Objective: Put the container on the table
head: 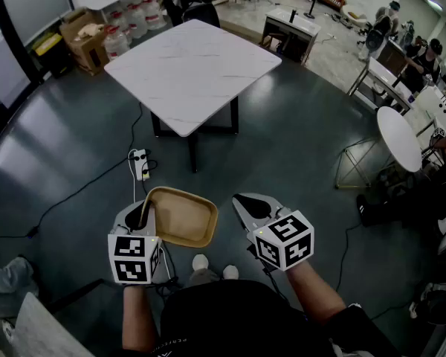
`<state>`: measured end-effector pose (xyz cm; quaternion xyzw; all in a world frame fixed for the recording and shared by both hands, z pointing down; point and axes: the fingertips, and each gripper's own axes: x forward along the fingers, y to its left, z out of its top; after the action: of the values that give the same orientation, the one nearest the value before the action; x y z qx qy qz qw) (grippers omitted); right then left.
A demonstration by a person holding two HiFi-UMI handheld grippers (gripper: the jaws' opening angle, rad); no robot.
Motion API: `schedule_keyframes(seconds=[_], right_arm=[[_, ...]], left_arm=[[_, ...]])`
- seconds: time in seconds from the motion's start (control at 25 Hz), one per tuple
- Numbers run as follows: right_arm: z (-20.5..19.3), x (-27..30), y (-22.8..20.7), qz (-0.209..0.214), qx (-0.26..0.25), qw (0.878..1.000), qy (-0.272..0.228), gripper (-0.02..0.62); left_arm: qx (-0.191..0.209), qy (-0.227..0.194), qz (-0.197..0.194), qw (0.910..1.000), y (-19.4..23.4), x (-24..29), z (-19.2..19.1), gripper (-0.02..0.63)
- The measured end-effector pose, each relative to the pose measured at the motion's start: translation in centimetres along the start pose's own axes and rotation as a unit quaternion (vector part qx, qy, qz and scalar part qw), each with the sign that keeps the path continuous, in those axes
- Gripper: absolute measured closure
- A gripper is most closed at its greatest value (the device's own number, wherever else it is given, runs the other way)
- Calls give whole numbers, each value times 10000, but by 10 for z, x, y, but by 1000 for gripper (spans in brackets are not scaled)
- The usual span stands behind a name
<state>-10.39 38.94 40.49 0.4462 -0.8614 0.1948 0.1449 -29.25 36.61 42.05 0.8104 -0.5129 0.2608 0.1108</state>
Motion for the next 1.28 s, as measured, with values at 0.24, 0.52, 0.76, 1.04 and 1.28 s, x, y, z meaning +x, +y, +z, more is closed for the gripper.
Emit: schedule_keyframes(seconds=[0.24,0.52,0.76,1.04,1.28], right_arm=[[-4,7,-1,-51,79,9999,141,598],[1,14,-3,-133,230,9996,75,598],[9,23,-3,-108,166,9998,16,598],[15,41,1,-156,142,9998,53,598],[19,70,9,-177,138,9997,67,598]], left_arm=[[-26,132,-72,9999,5,6,-5,595],[36,154,-171,9997,11,13,0,595],[85,70,-259,9996,16,20,7,595],[228,73,-396,9989,32,32,13,595],[278,59,-498,9984,55,45,6,595]])
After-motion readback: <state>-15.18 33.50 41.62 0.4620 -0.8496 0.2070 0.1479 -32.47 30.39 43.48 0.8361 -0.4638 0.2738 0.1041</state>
